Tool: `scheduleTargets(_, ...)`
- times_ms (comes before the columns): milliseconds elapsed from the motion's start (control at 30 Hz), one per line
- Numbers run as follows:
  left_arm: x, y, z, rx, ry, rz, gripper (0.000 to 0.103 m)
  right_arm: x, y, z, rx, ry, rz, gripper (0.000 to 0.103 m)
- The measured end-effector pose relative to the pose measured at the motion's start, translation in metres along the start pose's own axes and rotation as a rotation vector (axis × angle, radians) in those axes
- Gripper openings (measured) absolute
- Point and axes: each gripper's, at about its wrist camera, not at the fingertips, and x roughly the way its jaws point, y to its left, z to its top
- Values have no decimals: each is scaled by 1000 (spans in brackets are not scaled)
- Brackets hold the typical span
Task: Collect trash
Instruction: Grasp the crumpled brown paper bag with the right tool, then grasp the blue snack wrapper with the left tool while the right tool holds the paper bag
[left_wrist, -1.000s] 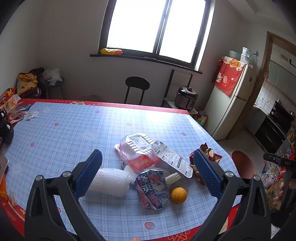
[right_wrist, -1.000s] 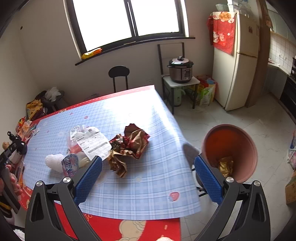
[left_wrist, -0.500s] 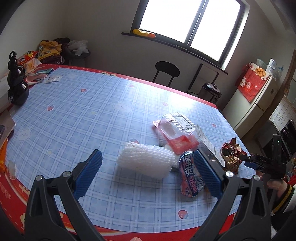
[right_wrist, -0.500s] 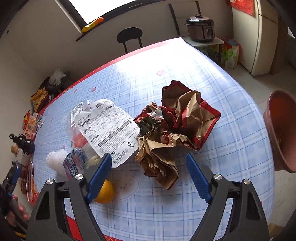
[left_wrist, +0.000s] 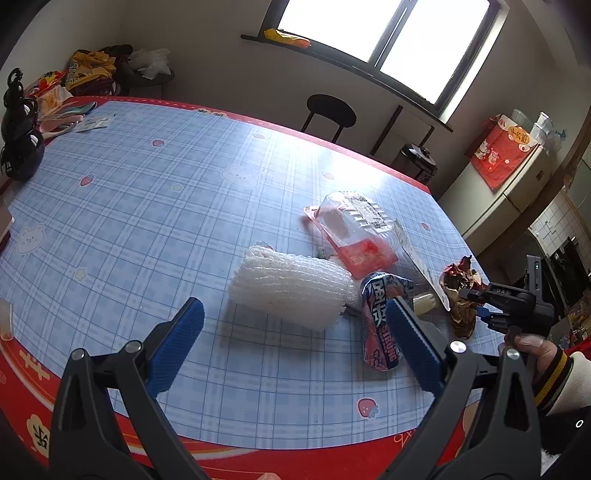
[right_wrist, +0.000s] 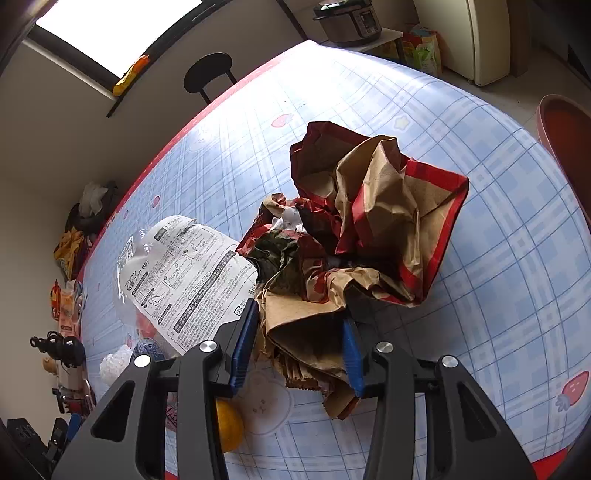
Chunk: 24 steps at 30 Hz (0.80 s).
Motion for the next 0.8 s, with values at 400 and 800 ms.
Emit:
scheduleTargets(400,14,-17,-4,9,32,-22,97,-38,-4,-8,-72,-47,62,25)
scheduleTargets(800,33,-36,-14,18,75,-65,96,-78,19,-23,-277,-88,94,25)
